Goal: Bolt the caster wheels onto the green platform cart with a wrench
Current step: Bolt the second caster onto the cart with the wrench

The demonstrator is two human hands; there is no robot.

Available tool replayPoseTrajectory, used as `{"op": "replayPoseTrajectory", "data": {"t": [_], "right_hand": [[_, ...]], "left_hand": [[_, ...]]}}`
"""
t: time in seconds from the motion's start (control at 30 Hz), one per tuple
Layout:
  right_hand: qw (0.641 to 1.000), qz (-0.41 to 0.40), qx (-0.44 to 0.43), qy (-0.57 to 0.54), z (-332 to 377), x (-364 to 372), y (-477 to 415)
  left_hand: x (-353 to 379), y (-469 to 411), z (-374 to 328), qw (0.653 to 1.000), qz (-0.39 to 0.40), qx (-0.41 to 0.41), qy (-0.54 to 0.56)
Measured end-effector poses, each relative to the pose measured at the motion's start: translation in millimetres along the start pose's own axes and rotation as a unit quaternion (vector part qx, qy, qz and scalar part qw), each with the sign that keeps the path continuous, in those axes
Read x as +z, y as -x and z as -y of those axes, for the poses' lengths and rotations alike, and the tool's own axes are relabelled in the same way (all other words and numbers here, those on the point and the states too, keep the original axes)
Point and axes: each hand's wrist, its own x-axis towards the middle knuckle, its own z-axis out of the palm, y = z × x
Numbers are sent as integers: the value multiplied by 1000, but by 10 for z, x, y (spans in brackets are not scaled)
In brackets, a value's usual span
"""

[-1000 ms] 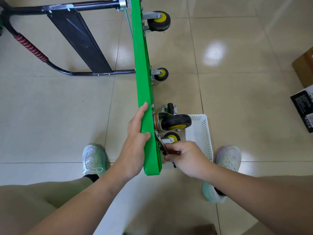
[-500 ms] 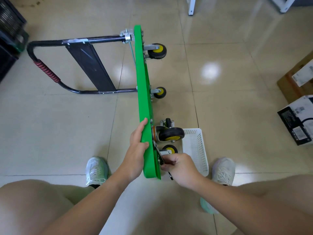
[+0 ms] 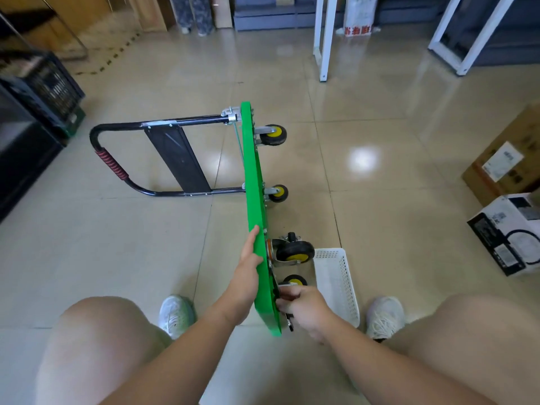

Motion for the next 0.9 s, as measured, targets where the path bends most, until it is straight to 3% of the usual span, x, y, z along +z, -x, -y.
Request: {"op": "replayPoseTrajectory", "data": {"t": [0.27,0.5,0.73,0.9], "right_hand": [[999,18,43,17,115,17,139],[997,11,58,41,266,-35,181],[991,89,93,37,407,-177,186],[987,98,37,119,253,-333,119]], "left_hand": [[61,97,19,994,-47,34,-96],[69,114,15,992,-44,60,-102],[86,102,18,990,-53,62,-116],[53,84,41,988,-50,67,-126]]}}
